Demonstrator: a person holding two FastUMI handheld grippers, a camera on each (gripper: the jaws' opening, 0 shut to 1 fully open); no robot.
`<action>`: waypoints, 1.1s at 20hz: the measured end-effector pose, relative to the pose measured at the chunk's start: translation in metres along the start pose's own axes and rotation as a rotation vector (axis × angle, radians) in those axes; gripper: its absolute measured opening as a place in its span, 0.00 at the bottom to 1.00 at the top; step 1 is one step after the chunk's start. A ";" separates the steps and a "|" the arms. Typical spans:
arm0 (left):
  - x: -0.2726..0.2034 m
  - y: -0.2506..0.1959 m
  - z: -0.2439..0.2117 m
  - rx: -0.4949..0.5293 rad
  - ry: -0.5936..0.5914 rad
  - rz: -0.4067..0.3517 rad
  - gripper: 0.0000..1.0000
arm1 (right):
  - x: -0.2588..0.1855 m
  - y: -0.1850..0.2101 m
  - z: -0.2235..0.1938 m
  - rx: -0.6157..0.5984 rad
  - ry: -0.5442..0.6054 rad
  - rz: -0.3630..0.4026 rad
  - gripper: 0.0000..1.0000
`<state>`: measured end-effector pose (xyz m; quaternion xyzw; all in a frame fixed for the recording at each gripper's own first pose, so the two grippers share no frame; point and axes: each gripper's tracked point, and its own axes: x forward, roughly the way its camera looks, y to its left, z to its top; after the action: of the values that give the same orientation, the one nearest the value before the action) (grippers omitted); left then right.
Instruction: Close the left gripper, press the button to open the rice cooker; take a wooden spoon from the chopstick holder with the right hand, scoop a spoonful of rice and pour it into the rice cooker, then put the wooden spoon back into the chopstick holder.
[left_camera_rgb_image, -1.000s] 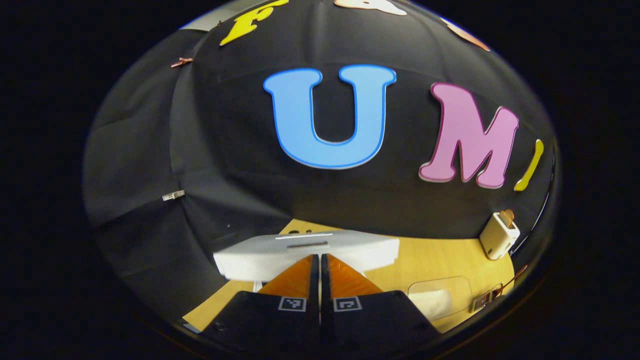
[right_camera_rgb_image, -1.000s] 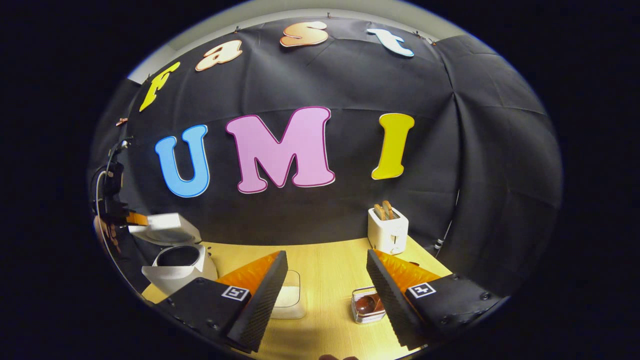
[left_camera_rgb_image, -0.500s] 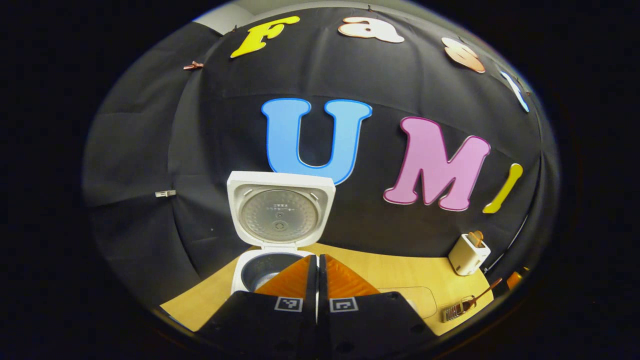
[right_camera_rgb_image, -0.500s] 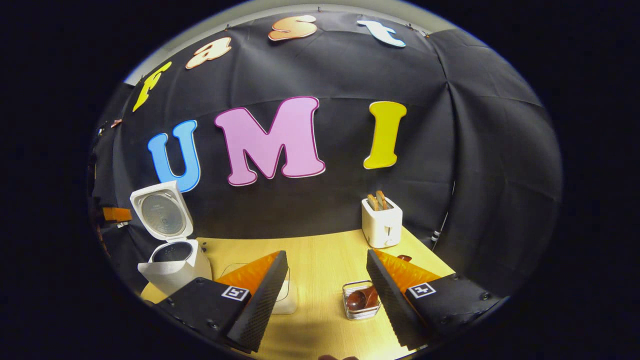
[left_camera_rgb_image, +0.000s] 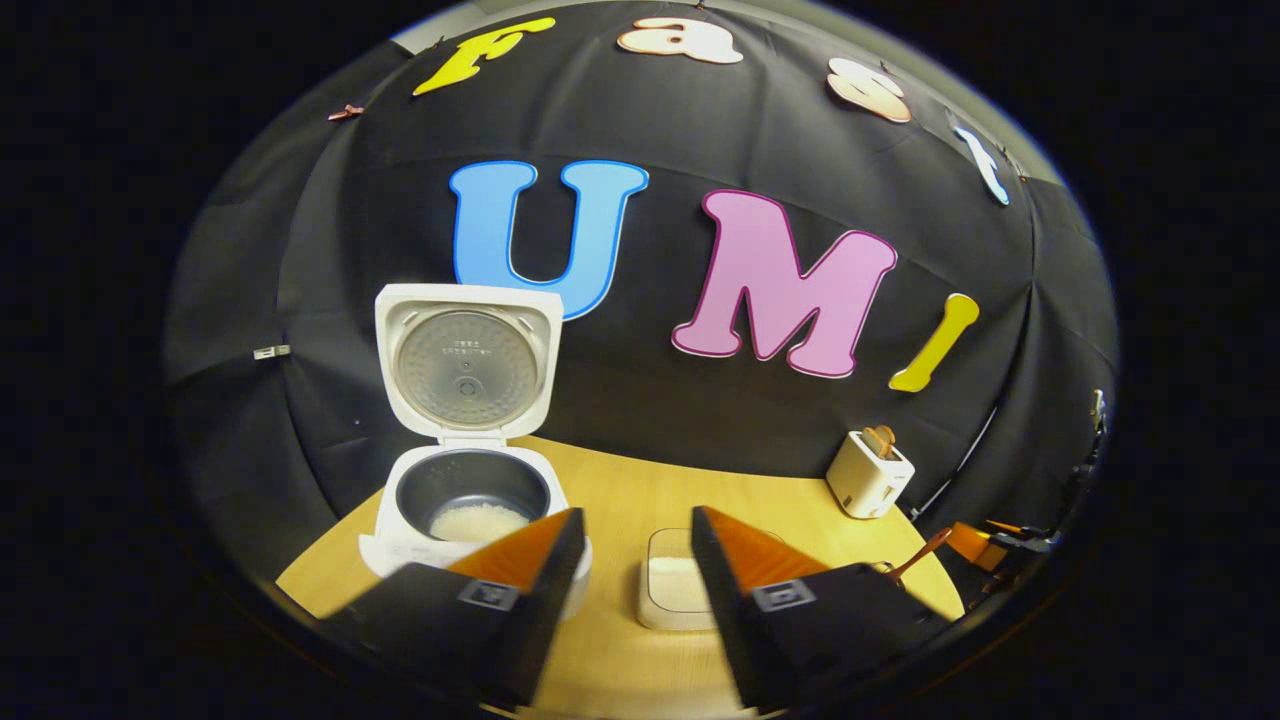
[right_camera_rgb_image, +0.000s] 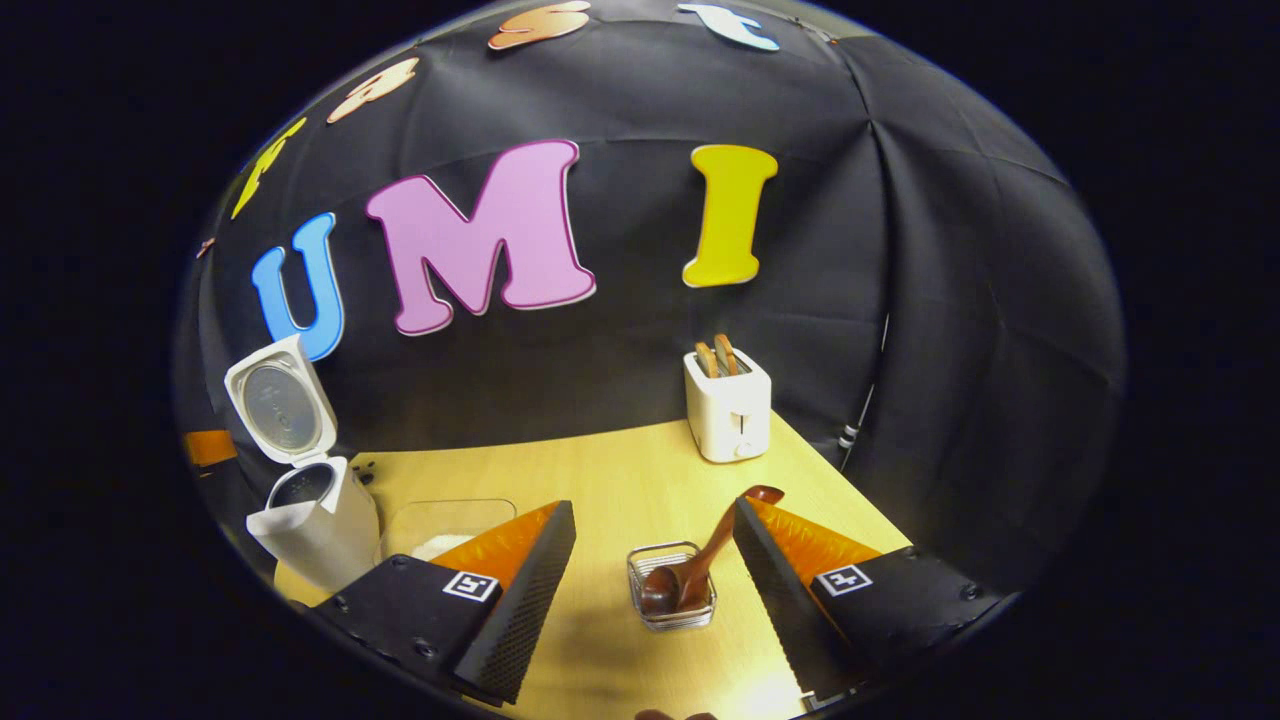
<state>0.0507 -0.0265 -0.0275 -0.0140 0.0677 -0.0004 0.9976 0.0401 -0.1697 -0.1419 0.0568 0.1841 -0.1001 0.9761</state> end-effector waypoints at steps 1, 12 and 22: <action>-0.002 -0.001 -0.001 0.007 0.008 0.001 0.99 | 0.005 -0.004 -0.005 0.009 0.021 0.000 0.99; 0.004 -0.002 -0.019 0.028 0.070 0.092 0.96 | 0.075 -0.042 -0.073 0.085 0.239 -0.012 0.99; -0.007 -0.011 -0.049 0.067 0.138 0.158 0.95 | 0.136 -0.038 -0.110 0.091 0.349 0.078 0.92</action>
<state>0.0373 -0.0390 -0.0746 0.0251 0.1369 0.0751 0.9874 0.1176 -0.2144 -0.2969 0.1247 0.3438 -0.0590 0.9289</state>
